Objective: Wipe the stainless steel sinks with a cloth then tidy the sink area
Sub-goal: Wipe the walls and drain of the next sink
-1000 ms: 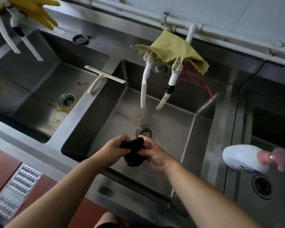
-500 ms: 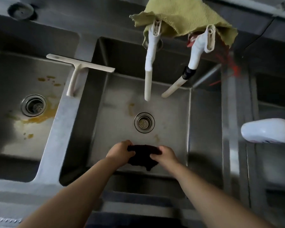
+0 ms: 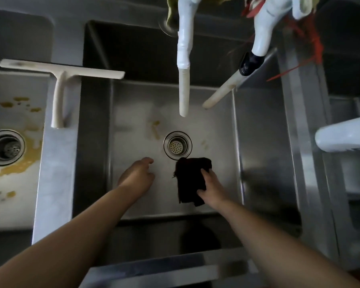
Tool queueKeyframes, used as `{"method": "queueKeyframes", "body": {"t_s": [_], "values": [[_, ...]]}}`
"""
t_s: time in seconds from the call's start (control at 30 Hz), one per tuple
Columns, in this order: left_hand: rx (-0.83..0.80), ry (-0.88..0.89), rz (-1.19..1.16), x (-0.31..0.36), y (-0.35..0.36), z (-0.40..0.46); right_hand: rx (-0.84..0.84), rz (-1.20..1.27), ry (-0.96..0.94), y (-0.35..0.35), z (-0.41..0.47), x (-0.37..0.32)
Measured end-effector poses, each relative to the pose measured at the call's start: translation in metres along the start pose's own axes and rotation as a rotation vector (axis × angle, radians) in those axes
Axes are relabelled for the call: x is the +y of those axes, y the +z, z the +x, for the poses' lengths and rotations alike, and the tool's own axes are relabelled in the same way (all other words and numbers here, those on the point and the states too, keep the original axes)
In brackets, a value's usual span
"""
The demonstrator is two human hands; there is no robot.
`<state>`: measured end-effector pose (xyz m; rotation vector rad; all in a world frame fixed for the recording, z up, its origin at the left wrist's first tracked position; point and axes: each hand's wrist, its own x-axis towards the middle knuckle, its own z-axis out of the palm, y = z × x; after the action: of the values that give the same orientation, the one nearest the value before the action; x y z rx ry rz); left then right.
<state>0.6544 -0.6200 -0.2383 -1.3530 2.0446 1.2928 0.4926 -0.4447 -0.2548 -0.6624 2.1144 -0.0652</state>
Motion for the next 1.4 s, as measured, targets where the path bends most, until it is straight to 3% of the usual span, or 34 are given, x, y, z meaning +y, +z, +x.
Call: {"method": "queueKeyframes", "body": {"t_s": [0.13, 0.33, 0.77, 1.03, 1.23, 1.4], "values": [[-0.015, -0.026, 0.178, 0.001, 0.007, 0.019, -0.042, -0.207, -0.067, 0.033, 0.021, -0.001], [0.050, -0.011, 0.425, -0.006, 0.021, 0.042, 0.043, -0.265, 0.012, 0.057, 0.071, 0.003], [0.059, -0.043, 1.001, -0.018, 0.041, 0.078, 0.246, -0.581, -0.205, -0.057, 0.212, 0.001], [0.080, -0.037, 1.009, -0.023, 0.043, 0.081, 0.297, -0.573, -0.277, -0.040, 0.203, 0.008], [0.068, -0.040, 0.959, -0.021, 0.040, 0.081, 0.258, -0.650, -0.463, 0.022, 0.123, 0.048], [0.065, -0.033, 0.909, -0.026, 0.042, 0.084, 0.250, -0.800, -0.593, 0.023, 0.110, 0.051]]}}
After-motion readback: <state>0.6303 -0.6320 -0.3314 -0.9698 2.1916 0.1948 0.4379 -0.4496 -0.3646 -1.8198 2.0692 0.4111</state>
